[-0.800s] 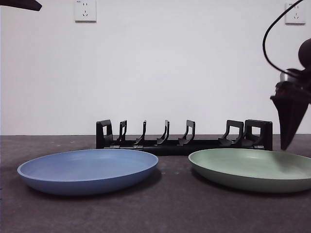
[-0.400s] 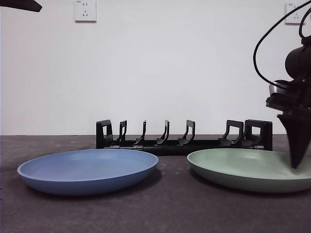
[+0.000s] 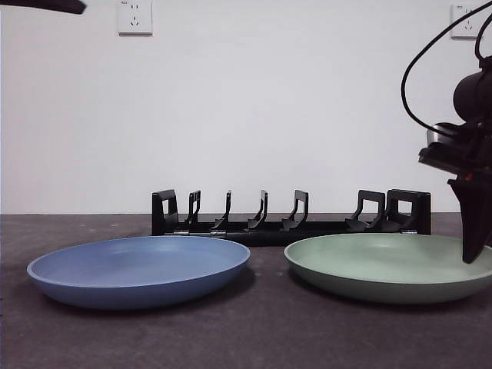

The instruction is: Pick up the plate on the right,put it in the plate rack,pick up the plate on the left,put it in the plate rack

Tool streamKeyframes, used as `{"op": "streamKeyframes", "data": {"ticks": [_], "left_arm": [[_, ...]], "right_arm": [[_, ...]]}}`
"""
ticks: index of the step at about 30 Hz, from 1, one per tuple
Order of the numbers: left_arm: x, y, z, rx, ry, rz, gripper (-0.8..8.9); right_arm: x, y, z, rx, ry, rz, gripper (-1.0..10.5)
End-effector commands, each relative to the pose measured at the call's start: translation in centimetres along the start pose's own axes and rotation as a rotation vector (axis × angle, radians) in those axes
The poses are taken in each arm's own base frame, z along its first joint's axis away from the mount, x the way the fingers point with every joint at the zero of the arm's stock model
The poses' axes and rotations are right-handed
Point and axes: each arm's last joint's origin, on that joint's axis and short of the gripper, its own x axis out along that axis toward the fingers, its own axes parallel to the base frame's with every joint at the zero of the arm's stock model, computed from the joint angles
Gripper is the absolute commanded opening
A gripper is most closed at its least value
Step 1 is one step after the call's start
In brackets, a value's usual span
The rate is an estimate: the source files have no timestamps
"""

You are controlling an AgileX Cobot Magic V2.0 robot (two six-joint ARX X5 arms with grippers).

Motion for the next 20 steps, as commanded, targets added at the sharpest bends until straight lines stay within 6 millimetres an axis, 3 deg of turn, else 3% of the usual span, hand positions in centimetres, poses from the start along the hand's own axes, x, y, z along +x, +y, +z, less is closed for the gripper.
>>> {"op": "streamKeyframes", "data": {"ticks": [1,12,20], "left_arm": [[0.6,-0.5,0.1,0.118,0.014,-0.031,6.01],[4.0,-3.6,0.2,0.542,0.109,-0.050,6.01],[6.9,-6.7,0.8,0.982,0.137,0.090,6.01]], "right_arm": [[-1.2,0.6,-0.4,-0.026,-0.022,0.019,-0.2],[-10.1,3.8,-1.6,-0.102,-0.187,0.131,-0.2],[-12.7,4.9,-2.2,-0.109,-0.174,0.216,-0.2]]}}
